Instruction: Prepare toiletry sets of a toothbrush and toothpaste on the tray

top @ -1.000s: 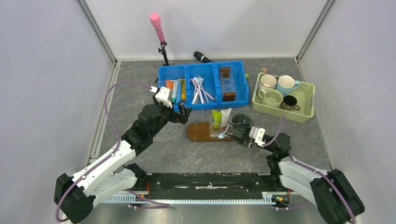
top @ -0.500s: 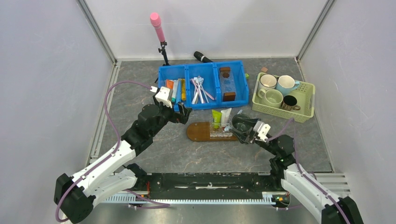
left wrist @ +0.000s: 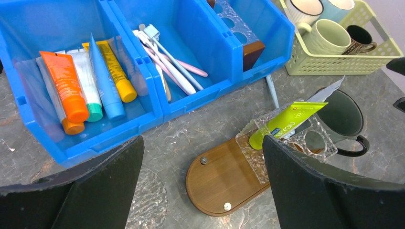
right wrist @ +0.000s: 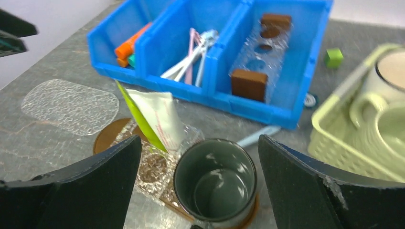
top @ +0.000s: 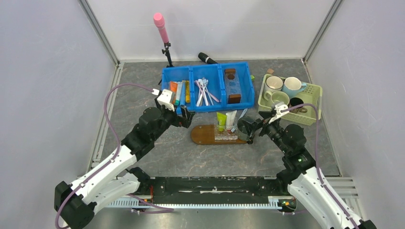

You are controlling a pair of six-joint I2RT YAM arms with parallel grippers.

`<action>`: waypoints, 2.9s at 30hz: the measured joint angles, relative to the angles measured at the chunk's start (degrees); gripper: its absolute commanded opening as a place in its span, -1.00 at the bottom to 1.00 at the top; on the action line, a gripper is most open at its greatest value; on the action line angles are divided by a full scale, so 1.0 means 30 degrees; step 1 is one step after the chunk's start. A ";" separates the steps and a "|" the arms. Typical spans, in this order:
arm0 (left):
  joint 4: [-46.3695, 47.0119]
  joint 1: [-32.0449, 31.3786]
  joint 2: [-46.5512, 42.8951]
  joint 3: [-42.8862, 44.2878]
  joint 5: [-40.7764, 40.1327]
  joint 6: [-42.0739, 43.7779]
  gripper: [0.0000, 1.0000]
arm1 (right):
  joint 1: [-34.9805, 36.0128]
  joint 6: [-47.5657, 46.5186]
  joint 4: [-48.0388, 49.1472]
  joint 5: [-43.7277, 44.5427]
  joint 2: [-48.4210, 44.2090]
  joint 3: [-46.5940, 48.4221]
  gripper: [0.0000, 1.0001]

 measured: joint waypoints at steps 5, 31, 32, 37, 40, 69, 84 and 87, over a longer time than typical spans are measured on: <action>-0.0481 0.0000 0.0233 0.0262 -0.0015 -0.0036 0.99 | 0.0000 0.1290 -0.2951 0.1639 -0.0066 0.0627 0.96; -0.2229 0.0000 -0.1144 0.0138 -0.0590 -0.0160 0.99 | -0.0670 0.5595 -1.5161 0.5464 1.7435 1.6473 0.72; -0.2302 0.0000 -0.1158 0.0124 -0.0641 -0.0131 0.99 | -0.0729 0.5756 -1.5336 0.5442 1.7755 1.6473 0.66; -0.2273 0.0000 -0.1319 -0.0525 -0.0787 0.0109 0.99 | -0.0867 0.6295 -1.5533 0.5275 1.8877 1.6313 0.35; -0.2324 0.0000 -0.1275 -0.0816 -0.0838 0.0342 0.99 | -0.0933 0.6543 -1.5205 0.4845 1.9584 1.6225 0.26; -0.1982 0.0000 -0.1173 -0.0903 -0.0852 0.1027 0.99 | -0.0991 0.9515 -1.0564 0.3038 2.3846 1.3755 -0.04; -0.1967 0.0000 -0.1173 -0.0933 -0.0867 0.1035 0.99 | -0.1523 1.1052 -0.9624 0.2907 2.4028 1.3624 -0.93; -0.1931 0.0000 -0.1137 -0.0933 -0.0874 0.1042 0.99 | -0.1574 1.1271 -0.9551 0.2951 2.3882 1.3442 -1.00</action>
